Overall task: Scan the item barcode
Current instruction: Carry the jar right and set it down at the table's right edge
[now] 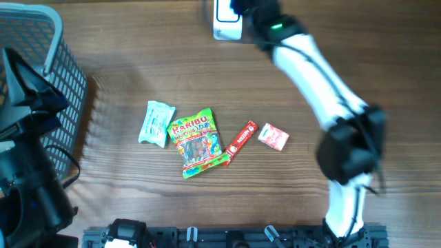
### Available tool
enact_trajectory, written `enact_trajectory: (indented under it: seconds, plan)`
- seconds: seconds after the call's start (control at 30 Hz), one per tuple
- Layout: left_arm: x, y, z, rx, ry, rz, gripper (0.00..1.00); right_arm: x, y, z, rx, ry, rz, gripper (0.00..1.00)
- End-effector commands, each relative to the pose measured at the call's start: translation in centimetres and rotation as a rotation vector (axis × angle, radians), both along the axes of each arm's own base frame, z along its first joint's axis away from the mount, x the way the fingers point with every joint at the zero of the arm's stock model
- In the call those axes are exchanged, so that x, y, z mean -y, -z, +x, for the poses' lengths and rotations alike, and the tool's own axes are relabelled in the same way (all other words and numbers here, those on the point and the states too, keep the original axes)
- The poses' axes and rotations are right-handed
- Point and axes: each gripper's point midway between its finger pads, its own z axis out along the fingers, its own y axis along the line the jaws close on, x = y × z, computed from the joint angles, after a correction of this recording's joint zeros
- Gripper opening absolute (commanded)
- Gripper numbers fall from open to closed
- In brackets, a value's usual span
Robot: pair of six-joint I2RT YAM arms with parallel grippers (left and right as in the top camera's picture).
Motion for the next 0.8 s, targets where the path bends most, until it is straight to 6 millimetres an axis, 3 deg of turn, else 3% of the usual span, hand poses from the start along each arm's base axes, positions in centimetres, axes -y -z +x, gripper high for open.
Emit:
enact_trajectory:
  seconds: [0.0, 0.2, 0.33, 0.47, 0.57, 0.77]
  plan:
    - [1.2, -1.9, -3.4, 0.092, 0.103, 0.047, 1.0, 11.3, -2.6, -1.9, -0.049, 0.252, -0.048, 0.53]
    - [0.0, -2.9, -10.2, 0.216, 0.098, 0.031, 1.0, 23.6, 3.2, -6.5, -0.343, 0.522, -0.03, 0.52]
    - [-0.5, -3.2, -13.4, 0.283, 0.095, 0.023, 1.0, 29.8, 6.5, -9.3, -0.476, 0.636, 0.058, 0.58]
    - [-0.6, -3.2, -13.9, 0.294, 0.095, 0.021, 1.0, 34.7, 10.6, -11.8, -0.594, 0.684, 0.205, 0.59]
    - [-0.6, -3.2, -13.7, 0.291, 0.095, 0.022, 1.0, 38.9, 14.1, -14.9, -0.684, 0.753, 0.324, 0.59]
    - [-0.5, -3.0, -13.5, 0.274, 0.094, 0.023, 1.0, 44.4, 19.5, -20.0, -0.815, 0.889, 0.413, 0.57]
